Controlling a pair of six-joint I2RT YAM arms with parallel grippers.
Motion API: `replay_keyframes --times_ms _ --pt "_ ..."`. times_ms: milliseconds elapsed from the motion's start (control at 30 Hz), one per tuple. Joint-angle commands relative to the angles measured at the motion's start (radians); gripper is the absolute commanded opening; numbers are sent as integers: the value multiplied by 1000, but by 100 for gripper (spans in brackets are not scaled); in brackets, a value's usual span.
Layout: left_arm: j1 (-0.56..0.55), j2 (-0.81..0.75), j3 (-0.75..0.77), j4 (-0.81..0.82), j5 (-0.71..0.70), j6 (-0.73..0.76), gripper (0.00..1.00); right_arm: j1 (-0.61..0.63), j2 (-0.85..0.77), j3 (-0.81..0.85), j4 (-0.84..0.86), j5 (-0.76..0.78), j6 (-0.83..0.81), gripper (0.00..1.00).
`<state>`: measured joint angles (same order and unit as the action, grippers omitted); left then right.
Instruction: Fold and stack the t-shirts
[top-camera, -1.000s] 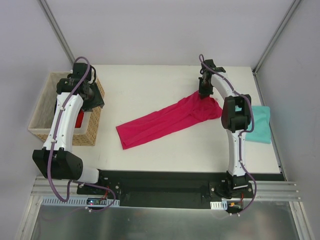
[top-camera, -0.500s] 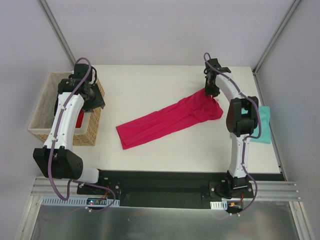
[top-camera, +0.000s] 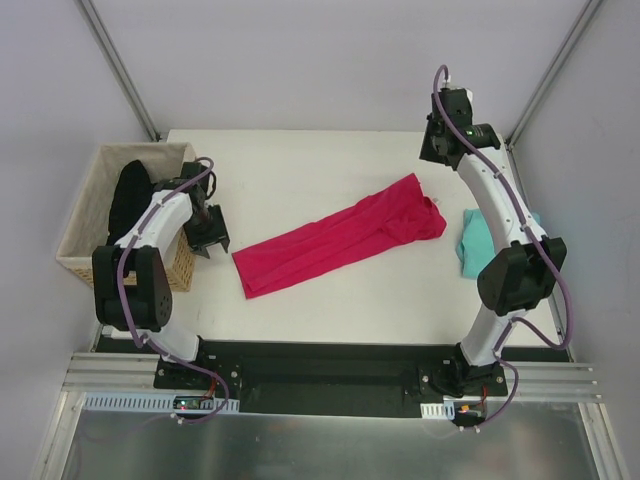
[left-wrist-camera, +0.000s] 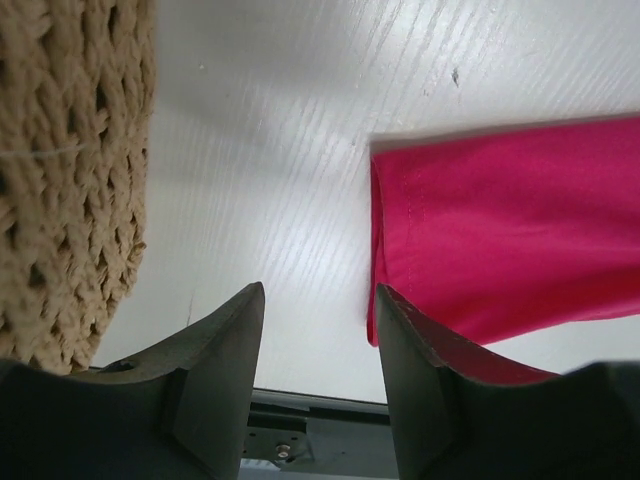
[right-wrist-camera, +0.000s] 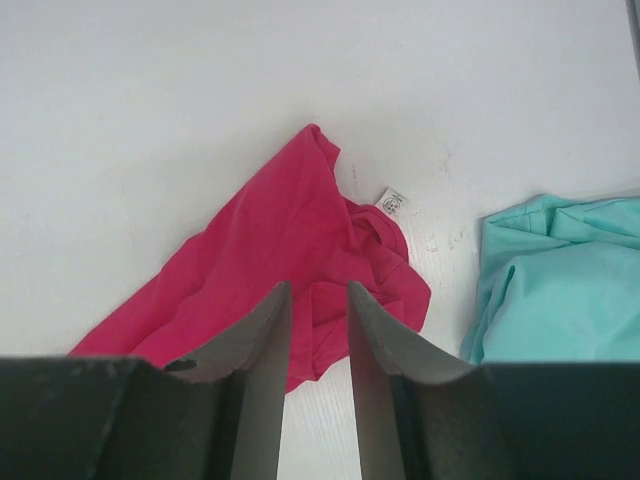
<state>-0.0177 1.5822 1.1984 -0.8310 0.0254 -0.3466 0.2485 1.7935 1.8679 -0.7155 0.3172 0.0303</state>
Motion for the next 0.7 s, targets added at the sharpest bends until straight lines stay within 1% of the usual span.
replay_keyframes --times_ms 0,233,667 --pt "12 35 -16 90 41 35 48 21 -42 -21 -32 -6 16 31" --pt "12 139 24 125 60 46 47 37 -82 -33 -45 -13 16 31" --pt "-1 222 92 124 122 29 47 38 -98 -56 -33 -43 31 30"
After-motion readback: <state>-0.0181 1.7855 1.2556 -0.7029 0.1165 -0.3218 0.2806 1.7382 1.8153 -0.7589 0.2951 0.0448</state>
